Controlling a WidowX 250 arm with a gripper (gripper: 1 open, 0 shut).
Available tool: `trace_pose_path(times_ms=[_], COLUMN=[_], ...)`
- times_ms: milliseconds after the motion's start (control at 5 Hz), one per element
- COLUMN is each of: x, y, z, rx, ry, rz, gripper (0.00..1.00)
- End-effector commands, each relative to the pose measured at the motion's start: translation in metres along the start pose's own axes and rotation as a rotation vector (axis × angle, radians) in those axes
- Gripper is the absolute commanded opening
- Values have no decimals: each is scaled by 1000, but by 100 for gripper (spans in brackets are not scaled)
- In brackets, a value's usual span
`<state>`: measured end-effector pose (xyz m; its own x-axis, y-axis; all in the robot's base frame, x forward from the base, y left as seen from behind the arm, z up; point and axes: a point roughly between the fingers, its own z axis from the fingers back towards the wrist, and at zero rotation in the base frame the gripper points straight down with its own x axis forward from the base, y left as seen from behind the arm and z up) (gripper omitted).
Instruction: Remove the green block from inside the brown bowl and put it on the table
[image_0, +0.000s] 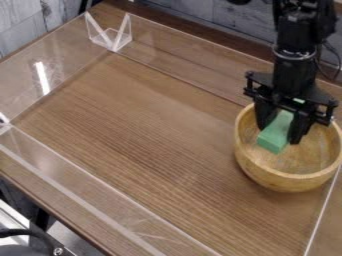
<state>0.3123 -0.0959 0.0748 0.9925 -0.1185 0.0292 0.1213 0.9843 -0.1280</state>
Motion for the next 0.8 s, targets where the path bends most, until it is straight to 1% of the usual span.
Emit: trace_pose_path(times_ms=[0,200,400,600], x=[14,16,20,21], y=[0,2,4,6], z=[37,43,52,58], rx=[-5,-1,9,14], ry=[-122,-139,-167,-189], rz=[1,7,18,25], gripper=[0,0,0,0])
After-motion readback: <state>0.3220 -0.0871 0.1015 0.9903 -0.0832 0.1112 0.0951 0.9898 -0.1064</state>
